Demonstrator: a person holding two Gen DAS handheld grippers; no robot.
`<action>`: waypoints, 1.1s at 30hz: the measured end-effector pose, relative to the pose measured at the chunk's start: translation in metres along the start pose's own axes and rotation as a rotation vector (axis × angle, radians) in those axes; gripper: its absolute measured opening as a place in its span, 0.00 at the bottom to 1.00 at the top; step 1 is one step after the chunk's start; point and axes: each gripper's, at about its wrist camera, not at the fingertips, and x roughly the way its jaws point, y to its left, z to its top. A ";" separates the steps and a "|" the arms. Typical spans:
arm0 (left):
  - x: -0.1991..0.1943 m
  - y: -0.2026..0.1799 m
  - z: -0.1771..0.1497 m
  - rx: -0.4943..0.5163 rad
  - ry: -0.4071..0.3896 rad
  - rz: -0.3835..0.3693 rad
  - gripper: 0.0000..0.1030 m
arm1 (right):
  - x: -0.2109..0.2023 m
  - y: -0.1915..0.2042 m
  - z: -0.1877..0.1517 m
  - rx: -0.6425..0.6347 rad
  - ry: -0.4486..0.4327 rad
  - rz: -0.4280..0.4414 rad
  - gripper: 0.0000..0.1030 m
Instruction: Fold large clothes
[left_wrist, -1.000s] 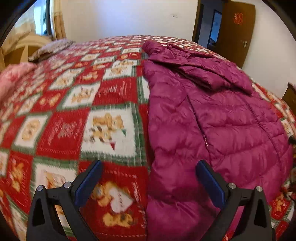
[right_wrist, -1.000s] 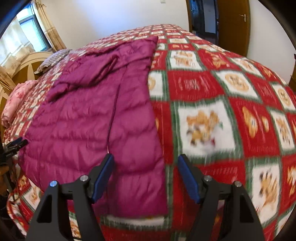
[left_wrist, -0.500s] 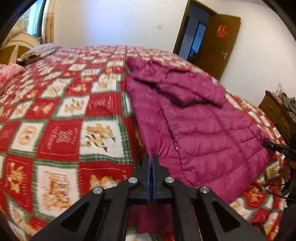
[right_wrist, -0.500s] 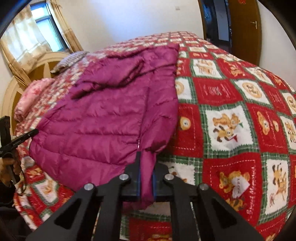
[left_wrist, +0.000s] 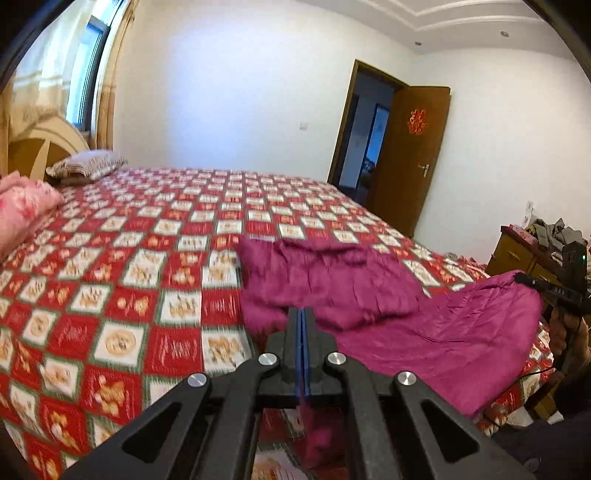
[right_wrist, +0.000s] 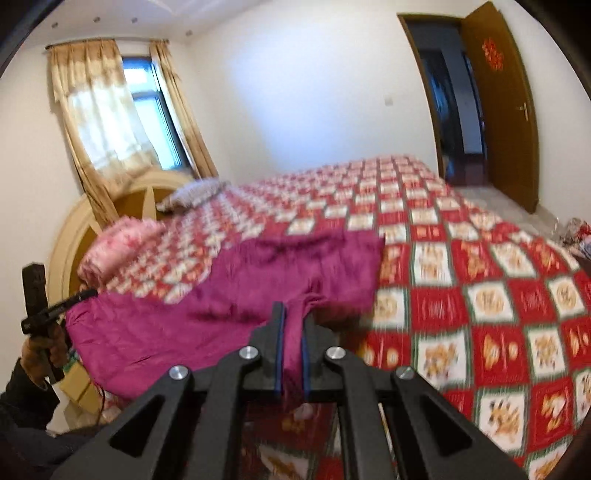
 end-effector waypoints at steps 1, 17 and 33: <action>0.006 0.002 0.006 0.011 -0.006 0.008 0.00 | 0.018 0.004 0.008 -0.002 -0.010 -0.010 0.09; 0.266 0.072 0.092 -0.030 0.040 0.430 0.01 | 0.288 -0.069 0.092 0.175 0.062 -0.261 0.09; 0.321 0.063 0.078 -0.120 0.201 0.416 0.03 | 0.349 -0.072 0.102 0.118 0.069 -0.372 0.73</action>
